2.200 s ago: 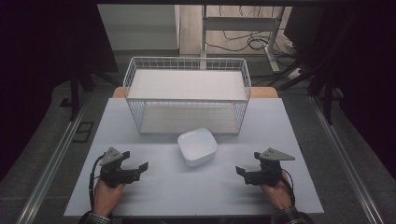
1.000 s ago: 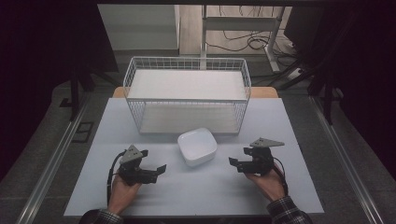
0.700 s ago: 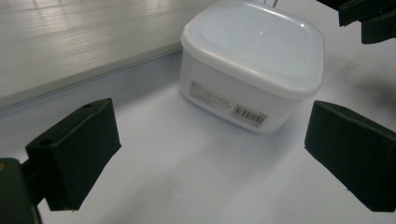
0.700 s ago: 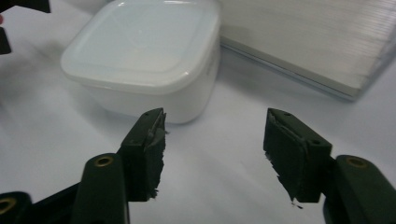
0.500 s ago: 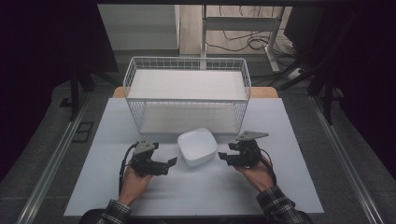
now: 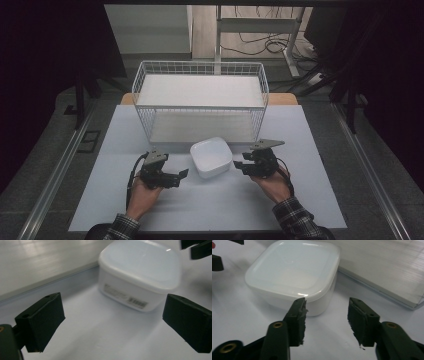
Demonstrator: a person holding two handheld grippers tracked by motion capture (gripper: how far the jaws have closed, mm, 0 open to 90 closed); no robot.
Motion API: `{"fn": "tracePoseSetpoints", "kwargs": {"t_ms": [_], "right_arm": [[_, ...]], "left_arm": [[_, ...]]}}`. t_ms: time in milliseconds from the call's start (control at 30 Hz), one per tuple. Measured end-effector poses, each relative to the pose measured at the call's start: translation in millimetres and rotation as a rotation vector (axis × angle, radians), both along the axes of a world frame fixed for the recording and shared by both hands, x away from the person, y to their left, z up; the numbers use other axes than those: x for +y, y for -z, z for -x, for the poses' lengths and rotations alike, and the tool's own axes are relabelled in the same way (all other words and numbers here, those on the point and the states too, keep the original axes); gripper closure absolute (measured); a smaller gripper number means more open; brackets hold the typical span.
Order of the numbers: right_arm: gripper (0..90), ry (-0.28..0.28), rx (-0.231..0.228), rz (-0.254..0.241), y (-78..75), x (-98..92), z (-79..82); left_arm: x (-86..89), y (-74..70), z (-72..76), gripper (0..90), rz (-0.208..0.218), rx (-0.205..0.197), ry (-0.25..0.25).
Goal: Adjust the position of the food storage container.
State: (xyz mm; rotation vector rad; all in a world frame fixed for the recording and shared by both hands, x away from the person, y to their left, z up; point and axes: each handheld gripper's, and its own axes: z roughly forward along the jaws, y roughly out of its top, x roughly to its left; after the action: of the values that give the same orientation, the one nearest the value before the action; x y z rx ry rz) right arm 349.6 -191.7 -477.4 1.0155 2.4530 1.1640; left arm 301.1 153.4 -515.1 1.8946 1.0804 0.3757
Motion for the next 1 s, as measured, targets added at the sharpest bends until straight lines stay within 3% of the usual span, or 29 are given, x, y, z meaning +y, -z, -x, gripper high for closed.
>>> {"fn": "tracePoseSetpoints", "kwargs": {"t_ms": [100, 200, 300, 533, 733, 1000], "right_arm": [[61.3, 0.011, -0.003, 0.018, 2.2, 1.8, -6.2], [69.2, 0.011, -0.009, 0.048, 5.9, 4.6, -13.5], [76.0, 0.011, 0.001, 0.051, 9.9, 6.8, -20.4], [88.5, 0.005, -0.020, 0.052, 11.9, 16.1, -32.9], [89.2, -0.019, -0.010, 0.062, 11.4, 26.4, -43.3], [89.3, -0.038, 0.022, 0.067, 10.2, 25.6, -37.6]], "left_arm": [[-2.2, 1.3, -7.5, 6.5, -0.014, 0.013, -0.010], [-8.4, -0.6, -14.1, 12.9, -0.061, 0.003, -0.024], [-13.4, -1.5, -19.8, 19.4, -0.073, -0.004, -0.029], [-23.0, 3.0, -32.2, 63.2, -0.092, 0.025, 0.002], [-31.2, 8.4, -39.7, 88.6, -0.082, 0.065, 0.013], [-31.3, 3.5, -35.7, 89.8, -0.098, 0.080, 0.030]]}}
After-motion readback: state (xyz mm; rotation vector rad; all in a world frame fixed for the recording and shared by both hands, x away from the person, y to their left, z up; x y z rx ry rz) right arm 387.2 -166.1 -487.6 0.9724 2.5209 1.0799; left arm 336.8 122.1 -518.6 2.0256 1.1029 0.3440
